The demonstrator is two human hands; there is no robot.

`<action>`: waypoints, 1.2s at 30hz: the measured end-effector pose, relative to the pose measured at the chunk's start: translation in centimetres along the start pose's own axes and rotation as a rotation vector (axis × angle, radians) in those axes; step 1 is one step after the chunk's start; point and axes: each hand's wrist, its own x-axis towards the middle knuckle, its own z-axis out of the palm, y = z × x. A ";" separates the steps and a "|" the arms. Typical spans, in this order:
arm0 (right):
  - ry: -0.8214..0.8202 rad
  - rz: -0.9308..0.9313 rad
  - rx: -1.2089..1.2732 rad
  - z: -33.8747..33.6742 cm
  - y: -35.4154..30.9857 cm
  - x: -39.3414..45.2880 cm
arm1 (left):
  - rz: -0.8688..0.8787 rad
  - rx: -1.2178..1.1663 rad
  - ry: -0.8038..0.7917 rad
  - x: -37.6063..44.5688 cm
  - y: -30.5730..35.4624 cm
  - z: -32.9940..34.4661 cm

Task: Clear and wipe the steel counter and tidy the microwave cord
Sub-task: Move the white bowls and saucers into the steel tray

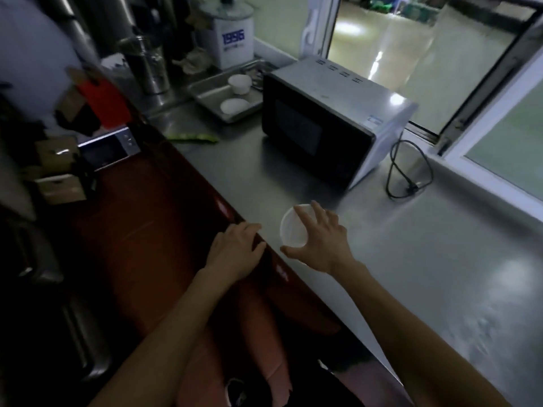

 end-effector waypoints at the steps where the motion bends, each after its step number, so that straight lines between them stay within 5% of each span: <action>1: 0.001 -0.015 -0.003 0.1 -1.0 0.3 | -0.016 -0.006 0.010 -0.4 -0.7 -0.3; 15: -0.091 -0.262 -0.042 4.5 -15.3 8.1 | -0.281 -0.107 0.106 -3.1 -15.9 -3.1; 36: -0.150 -0.270 0.053 6.9 -21.8 32.6 | -0.371 -0.019 0.012 15.0 -29.4 -7.7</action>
